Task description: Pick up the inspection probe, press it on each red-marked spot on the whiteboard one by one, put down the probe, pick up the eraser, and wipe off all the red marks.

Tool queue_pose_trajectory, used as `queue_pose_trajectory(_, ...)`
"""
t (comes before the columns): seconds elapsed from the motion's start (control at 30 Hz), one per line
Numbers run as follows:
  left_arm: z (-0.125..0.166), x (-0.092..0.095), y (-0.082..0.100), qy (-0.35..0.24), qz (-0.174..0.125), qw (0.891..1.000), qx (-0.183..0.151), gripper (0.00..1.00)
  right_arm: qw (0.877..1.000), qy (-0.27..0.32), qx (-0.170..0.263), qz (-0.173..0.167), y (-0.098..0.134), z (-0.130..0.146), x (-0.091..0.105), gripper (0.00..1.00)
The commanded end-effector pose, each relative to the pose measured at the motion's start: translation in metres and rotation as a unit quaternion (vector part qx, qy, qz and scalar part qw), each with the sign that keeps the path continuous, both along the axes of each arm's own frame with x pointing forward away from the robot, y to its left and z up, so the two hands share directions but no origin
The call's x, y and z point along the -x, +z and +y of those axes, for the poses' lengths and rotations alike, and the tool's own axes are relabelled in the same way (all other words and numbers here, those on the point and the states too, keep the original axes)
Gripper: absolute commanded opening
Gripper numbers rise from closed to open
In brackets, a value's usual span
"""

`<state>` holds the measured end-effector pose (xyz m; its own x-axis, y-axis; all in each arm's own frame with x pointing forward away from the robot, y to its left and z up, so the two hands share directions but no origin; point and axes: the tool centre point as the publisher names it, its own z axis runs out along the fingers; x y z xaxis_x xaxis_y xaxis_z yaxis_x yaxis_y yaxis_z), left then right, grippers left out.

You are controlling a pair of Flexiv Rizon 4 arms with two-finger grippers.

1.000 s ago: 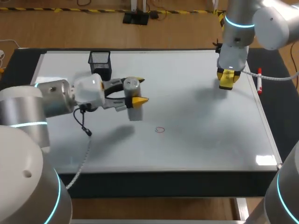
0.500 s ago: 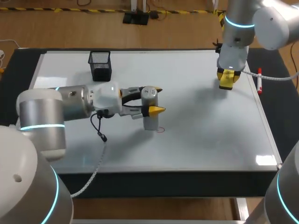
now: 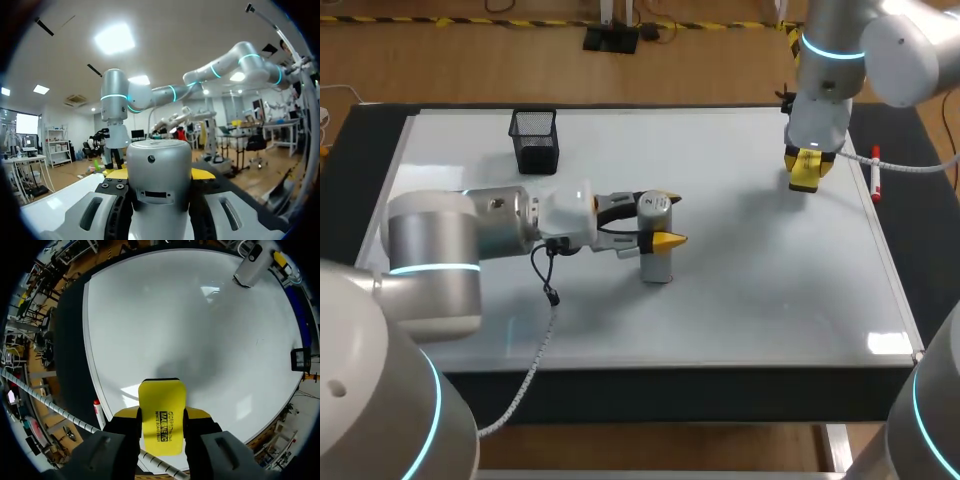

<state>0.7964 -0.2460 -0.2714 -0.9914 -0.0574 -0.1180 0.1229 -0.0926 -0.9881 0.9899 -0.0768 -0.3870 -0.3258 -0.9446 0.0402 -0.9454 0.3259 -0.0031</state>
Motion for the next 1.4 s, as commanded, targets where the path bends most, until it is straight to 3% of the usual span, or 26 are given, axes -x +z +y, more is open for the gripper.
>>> queue_pose_trajectory(0.03, -0.004, -0.002, -0.002, 0.001, 0.002, 1.000, -0.001, 0.00, 1.000, 0.001, 0.002, 0.000, 0.001, 0.000, -0.001, 0.00)
queue_pose_trajectory(0.9, -0.001, -0.005, -0.009, 0.002, 0.017, 1.000, -0.002, 0.00, 1.000, 0.001, 0.002, 0.000, 0.001, 0.000, -0.001, 0.00)
queue_pose_trajectory(1.07, 0.009, -0.006, 0.001, 0.013, 0.031, 0.999, 0.014, 0.00, 1.000, 0.001, 0.002, 0.000, 0.001, 0.000, -0.001, 0.00)
queue_pose_trajectory(1.4, 0.050, -0.013, 0.023, 0.049, 0.029, 0.998, 0.011, 0.00, 1.000, 0.001, 0.002, 0.000, 0.001, 0.000, -0.001, 0.00)
